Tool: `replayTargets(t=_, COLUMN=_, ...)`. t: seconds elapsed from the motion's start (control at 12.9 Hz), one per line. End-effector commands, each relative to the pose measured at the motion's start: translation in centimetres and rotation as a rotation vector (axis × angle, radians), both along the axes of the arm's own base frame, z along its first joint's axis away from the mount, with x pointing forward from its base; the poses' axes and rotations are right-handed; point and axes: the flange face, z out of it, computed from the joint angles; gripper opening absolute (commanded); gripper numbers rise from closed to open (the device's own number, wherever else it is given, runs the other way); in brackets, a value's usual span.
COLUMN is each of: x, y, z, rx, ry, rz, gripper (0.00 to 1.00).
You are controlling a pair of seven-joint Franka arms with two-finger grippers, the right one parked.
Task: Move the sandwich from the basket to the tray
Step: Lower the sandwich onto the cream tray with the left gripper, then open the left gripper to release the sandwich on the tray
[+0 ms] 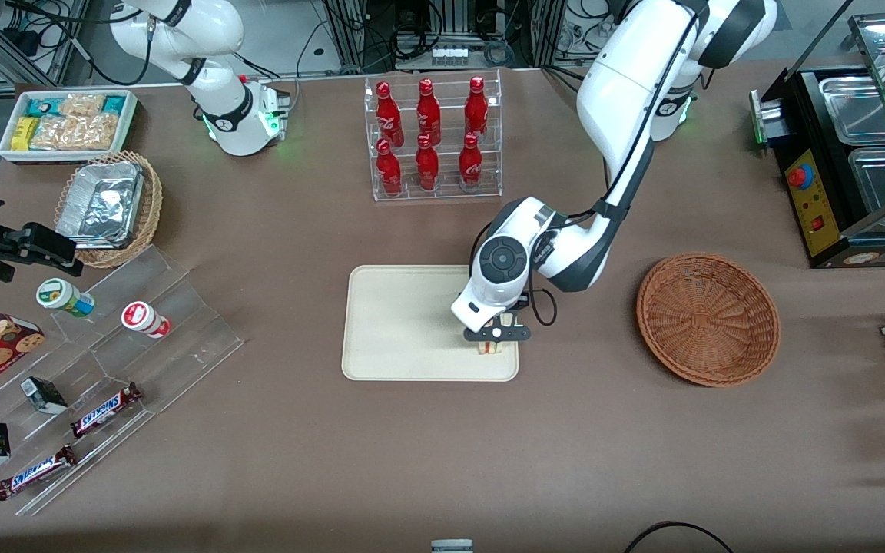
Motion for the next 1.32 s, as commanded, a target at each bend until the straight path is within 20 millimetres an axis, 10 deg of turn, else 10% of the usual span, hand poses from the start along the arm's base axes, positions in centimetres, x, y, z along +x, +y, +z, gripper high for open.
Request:
replayTargets(t=0.0, x=1.0, y=-1.5, z=0.1, rx=-0.014, ry=-0.029, rz=0.041, gripper=0.47)
replayTargets(t=0.31, x=0.2, y=-2.3, z=-0.1, rx=-0.005, ry=-0.031, rz=0.025, gripper=0.52)
replayTargets(t=0.47, x=0.3, y=-2.3, z=0.3, rx=-0.004, ry=-0.034, rz=0.019, gripper=0.97)
replayTargets(t=0.7, x=0.6, y=-1.1, z=3.8, rx=0.015, ry=-0.007, rz=0.047, gripper=1.00)
replayTargets(t=1.24, x=2.8, y=12.8, z=17.3, rx=0.060, ry=-0.029, rz=0.197, gripper=1.00)
